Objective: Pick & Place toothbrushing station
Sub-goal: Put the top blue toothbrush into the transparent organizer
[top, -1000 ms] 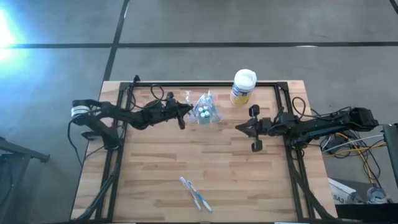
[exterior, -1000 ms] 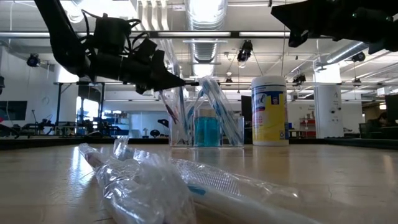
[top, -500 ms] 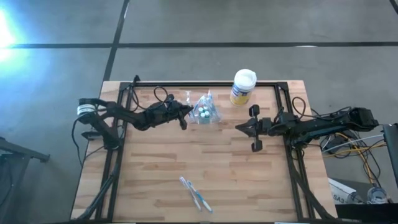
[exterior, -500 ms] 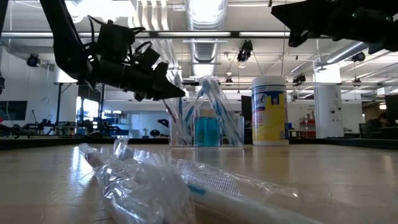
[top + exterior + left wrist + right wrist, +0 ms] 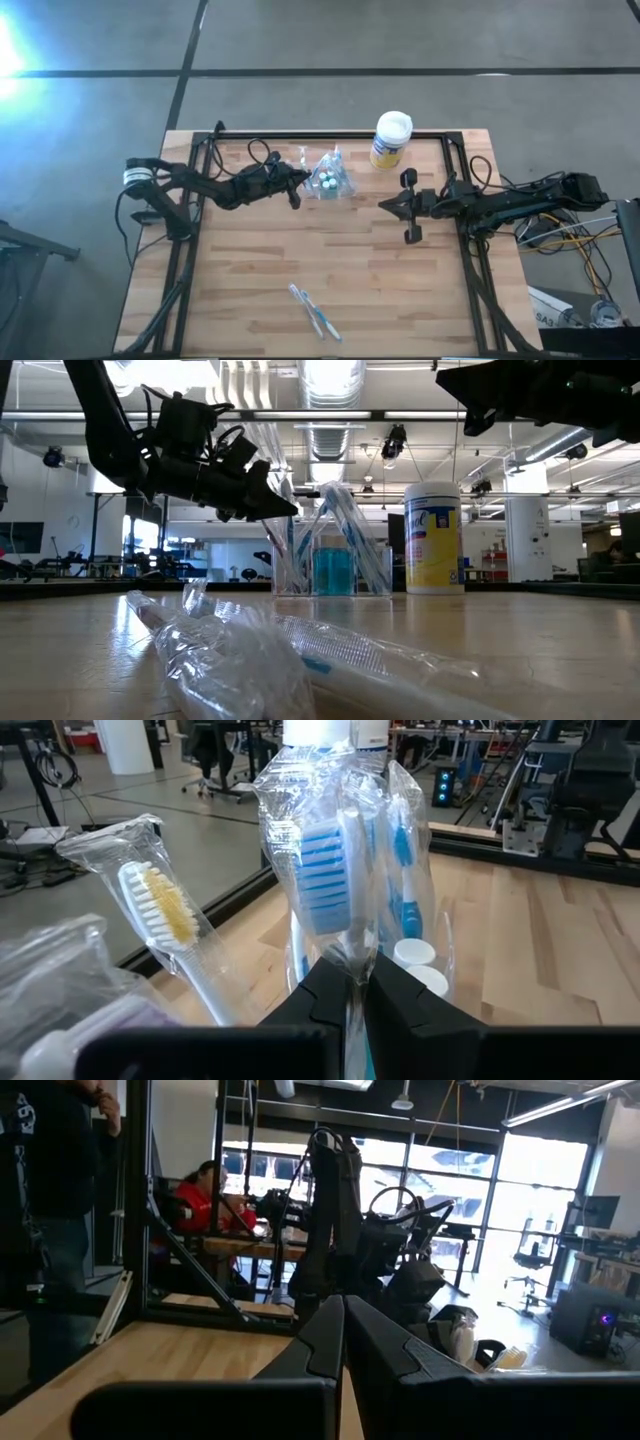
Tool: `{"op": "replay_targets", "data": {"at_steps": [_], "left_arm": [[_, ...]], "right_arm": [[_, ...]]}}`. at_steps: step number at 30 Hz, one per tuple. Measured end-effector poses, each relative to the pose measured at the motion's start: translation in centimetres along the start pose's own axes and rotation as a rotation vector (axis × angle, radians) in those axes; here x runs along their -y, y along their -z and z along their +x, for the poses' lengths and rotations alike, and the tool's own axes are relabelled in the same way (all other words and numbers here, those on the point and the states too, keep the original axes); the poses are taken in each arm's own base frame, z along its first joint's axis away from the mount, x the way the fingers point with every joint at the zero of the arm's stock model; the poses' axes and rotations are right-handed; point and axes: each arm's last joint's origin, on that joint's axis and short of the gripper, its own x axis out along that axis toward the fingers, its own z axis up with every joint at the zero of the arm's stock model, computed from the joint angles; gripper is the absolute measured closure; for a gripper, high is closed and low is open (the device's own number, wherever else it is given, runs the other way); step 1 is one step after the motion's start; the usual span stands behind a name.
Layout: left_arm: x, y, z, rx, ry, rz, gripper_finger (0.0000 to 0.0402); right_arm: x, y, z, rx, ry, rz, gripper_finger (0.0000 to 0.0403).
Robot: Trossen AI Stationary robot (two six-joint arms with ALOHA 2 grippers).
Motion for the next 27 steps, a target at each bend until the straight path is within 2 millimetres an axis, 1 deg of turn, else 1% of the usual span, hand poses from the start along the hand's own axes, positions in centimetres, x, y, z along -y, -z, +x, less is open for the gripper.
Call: {"op": "replay_targets", "data": {"at_steps": [18,22,27], "left_arm": [[0.01,0.15,0.0,-0.016,0.007,0.017,0.0378],[0.01,0.19,0.03,-0.023,0.006,0.003,0.0364],[0.12,0.39,-0.1,-0.05,0.034,-0.006,0.0333]], "right_arm": [[-0.02,0.23,-0.1,-0.011,-0.001,-0.014,0.0394],[-0.03,0.3,-0.13,-0.013,-0.002,-0.026,0.0394],[-0.03,0.31,-0.14,-0.012,-0.002,-0.015,0.0394]]}}
